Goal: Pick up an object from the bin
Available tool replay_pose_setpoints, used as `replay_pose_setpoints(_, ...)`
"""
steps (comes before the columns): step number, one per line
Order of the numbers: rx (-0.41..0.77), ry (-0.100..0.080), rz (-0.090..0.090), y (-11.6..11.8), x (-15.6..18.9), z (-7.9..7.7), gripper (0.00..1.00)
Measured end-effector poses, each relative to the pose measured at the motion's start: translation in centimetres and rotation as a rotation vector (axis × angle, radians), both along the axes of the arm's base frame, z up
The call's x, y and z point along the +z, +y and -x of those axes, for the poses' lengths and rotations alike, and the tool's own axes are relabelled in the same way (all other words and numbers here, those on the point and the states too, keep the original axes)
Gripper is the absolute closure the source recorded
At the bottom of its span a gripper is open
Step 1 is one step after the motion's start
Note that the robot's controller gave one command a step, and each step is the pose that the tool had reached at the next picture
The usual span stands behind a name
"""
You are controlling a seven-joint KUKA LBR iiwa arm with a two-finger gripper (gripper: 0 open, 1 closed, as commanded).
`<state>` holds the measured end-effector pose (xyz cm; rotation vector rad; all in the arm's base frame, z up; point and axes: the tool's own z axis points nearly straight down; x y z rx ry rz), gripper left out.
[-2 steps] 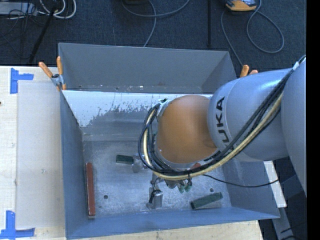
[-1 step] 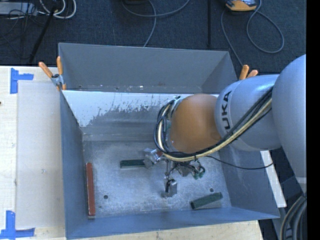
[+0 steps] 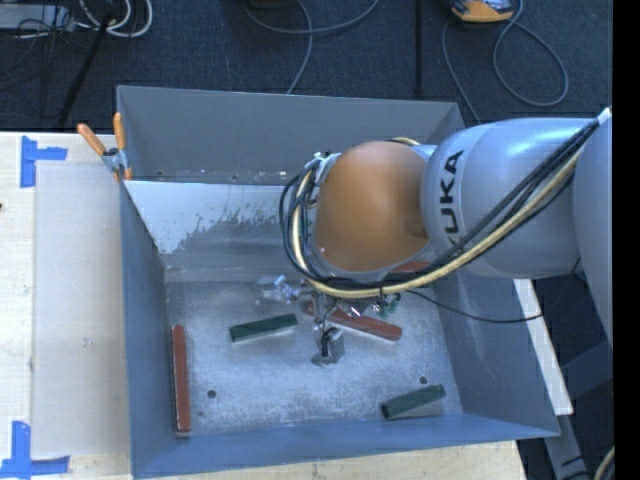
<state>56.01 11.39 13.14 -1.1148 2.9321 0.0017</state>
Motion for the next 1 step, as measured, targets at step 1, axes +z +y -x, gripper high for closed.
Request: replay_pose_setpoints(1, -0.043, 0.004, 0.004, -5.90, -6.58, -4.13, 0.00)
